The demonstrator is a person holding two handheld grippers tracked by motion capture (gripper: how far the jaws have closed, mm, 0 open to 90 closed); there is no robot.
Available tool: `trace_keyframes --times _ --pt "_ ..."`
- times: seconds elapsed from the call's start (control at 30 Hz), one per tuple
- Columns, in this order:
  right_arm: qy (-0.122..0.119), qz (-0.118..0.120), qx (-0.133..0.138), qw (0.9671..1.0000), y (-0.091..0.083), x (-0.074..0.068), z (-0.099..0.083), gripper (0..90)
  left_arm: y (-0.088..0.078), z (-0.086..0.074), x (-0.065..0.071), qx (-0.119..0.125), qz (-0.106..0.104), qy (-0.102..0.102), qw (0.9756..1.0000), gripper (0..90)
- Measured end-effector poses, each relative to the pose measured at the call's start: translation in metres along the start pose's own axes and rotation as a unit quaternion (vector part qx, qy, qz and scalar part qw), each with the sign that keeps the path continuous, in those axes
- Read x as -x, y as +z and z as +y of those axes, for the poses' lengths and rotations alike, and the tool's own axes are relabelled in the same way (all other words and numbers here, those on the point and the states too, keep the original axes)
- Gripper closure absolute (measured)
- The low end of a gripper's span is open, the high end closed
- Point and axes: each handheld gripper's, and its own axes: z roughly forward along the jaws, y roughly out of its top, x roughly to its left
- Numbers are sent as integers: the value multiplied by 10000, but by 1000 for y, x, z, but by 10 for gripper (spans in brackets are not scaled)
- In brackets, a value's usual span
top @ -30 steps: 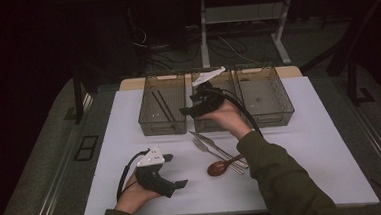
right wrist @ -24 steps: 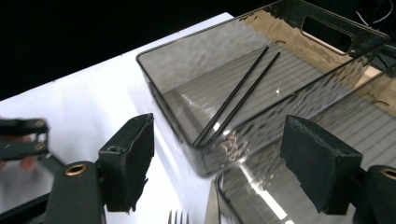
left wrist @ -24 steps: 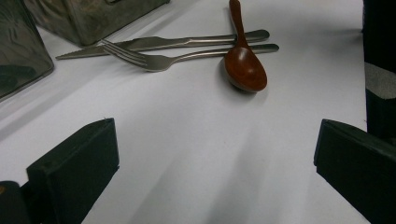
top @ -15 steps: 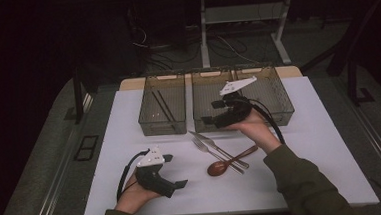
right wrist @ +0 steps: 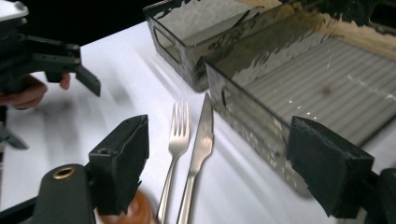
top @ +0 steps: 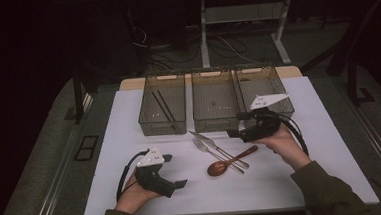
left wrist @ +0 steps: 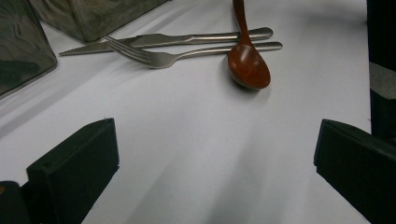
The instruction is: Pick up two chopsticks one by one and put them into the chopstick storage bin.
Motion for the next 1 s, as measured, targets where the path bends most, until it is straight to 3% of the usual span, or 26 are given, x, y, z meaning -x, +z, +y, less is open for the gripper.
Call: trace_keyframes --times 0.53,1.0 --pt "237 -400 76 9989 -50 10 -55 189 -1 0 0 0 38 1 10000 0" --pt "415 -830 257 9954 -78 10 -98 167 -2 0 0 3 63 7 10000 0"
